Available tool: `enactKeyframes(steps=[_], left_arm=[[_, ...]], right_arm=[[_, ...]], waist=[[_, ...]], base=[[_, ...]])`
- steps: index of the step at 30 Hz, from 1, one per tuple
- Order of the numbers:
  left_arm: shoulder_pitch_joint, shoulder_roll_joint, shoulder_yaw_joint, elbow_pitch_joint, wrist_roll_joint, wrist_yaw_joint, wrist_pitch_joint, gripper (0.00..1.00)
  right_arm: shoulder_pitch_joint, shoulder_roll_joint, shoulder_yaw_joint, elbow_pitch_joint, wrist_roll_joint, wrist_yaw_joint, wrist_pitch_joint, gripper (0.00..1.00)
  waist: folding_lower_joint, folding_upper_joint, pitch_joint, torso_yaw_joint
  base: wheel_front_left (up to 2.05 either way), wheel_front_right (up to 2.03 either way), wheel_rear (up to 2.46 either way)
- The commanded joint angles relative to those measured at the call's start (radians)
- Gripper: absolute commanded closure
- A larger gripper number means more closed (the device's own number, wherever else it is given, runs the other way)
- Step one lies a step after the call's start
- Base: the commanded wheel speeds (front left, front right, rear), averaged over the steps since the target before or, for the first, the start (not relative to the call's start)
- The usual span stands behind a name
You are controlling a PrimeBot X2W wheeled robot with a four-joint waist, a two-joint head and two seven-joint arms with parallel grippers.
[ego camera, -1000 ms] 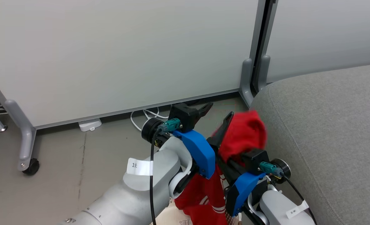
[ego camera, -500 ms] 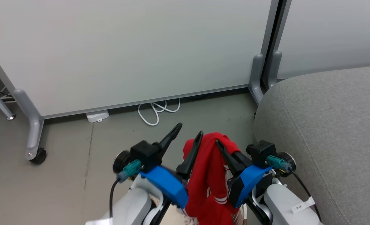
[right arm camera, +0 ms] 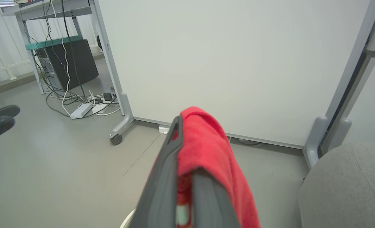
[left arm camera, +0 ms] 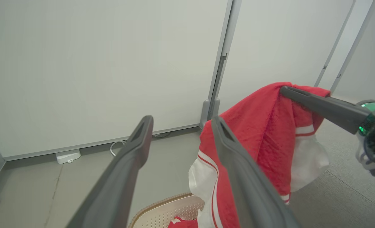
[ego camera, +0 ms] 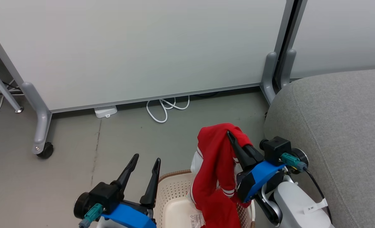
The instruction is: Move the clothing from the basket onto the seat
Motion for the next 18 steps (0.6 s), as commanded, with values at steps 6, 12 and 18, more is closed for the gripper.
enactKeyframes(steps=[6, 12, 18], left_arm=[[0.05, -0.012, 0.051, -0.018, 0.057, -0.015, -0.003, 0.0], [0.067, -0.026, 0.062, -0.016, 0.071, -0.017, -0.003, 0.0], [0.071, -0.028, 0.064, -0.022, 0.065, -0.018, -0.003, 0.0]], right_arm=[[0.019, -0.003, -0.012, -0.018, -0.011, 0.0, -0.005, 1.0], [0.02, -0.003, -0.014, -0.024, -0.008, 0.0, -0.005, 1.0], [0.018, -0.003, -0.025, -0.02, -0.017, 0.0, -0.005, 1.0]], waist=[[0.0, 0.0, 0.001, 0.003], [0.0, 0.0, 0.003, -0.005], [0.0, 0.0, 0.005, -0.012]], base=[[0.0, 0.0, 0.0], [0.0, 0.0, 0.0], [0.0, 0.0, 0.0]])
